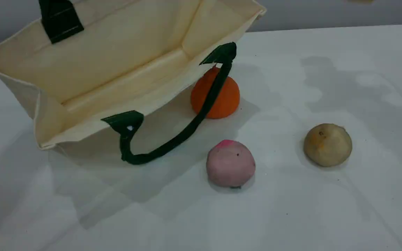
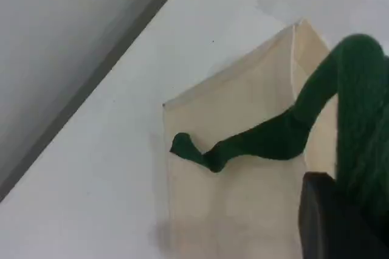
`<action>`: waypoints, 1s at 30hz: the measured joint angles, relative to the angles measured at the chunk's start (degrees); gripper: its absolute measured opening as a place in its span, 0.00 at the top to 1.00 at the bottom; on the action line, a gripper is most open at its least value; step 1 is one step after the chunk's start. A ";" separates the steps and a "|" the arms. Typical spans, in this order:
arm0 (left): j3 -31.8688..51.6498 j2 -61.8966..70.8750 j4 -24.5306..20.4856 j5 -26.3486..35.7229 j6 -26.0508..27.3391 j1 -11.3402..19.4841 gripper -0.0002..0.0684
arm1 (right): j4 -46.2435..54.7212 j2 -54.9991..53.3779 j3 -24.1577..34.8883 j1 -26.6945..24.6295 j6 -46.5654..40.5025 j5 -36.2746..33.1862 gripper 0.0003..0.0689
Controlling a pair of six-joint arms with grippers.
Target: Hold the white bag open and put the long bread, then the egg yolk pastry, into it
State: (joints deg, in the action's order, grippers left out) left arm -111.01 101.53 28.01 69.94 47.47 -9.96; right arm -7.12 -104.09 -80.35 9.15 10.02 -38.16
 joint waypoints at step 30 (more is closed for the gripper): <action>0.00 0.05 -1.01 0.05 -0.30 -5.17 0.89 | -9.61 33.43 45.35 34.67 1.02 35.41 0.87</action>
State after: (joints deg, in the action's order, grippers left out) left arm -111.01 101.58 27.00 69.99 47.17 -15.13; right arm -16.73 -70.66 -35.00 43.82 11.04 -2.75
